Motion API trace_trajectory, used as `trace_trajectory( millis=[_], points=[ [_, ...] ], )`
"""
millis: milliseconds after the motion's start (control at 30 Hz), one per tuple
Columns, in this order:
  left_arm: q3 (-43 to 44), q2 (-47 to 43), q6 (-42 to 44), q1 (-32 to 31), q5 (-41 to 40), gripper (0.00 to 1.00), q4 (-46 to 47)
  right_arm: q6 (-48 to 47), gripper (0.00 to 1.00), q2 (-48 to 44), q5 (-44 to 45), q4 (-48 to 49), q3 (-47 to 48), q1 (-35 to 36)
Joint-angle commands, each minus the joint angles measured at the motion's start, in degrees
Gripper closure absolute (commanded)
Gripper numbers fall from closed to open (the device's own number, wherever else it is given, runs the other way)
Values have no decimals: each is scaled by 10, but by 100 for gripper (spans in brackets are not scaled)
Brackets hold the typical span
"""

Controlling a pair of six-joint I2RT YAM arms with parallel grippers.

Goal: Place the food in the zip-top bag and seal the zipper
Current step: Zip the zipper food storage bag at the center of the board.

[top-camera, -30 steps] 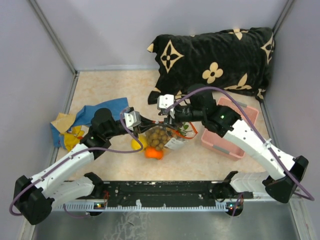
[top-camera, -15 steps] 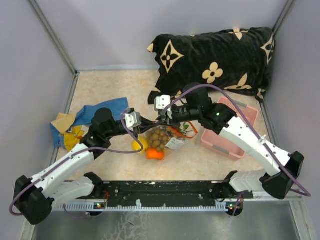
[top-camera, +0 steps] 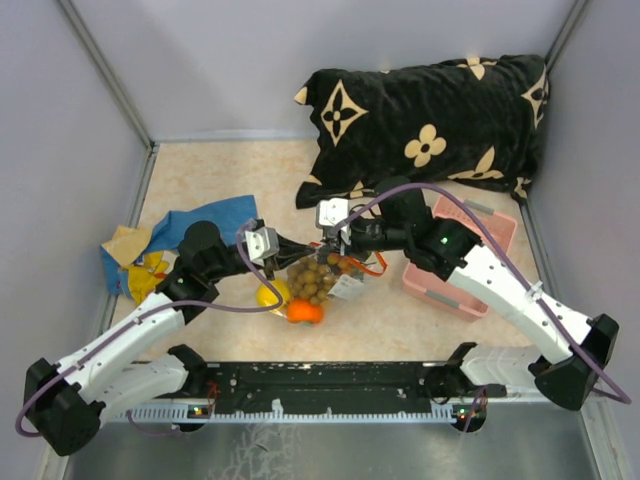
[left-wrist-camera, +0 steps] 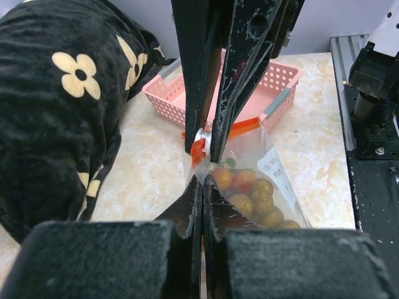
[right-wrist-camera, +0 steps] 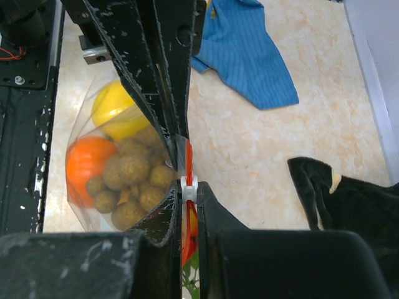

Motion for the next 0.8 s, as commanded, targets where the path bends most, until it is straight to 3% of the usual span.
trace_trajectory(
  millis=[0, 433, 633, 767],
  points=[
    [-4, -26, -7, 2, -6, 100, 46, 10, 100, -13, 52, -4, -12, 0],
    [-18, -37, -18, 3, -27, 100, 47, 31, 100, -10, 49, 0, -12, -1],
    [10, -6, -24, 2, -6, 70, 41, 31, 100, 19, 22, -14, 25, 0],
    [31, 15, -17, 2, 12, 57, 26, 27, 100, 27, 14, -18, 40, 4]
  ],
)
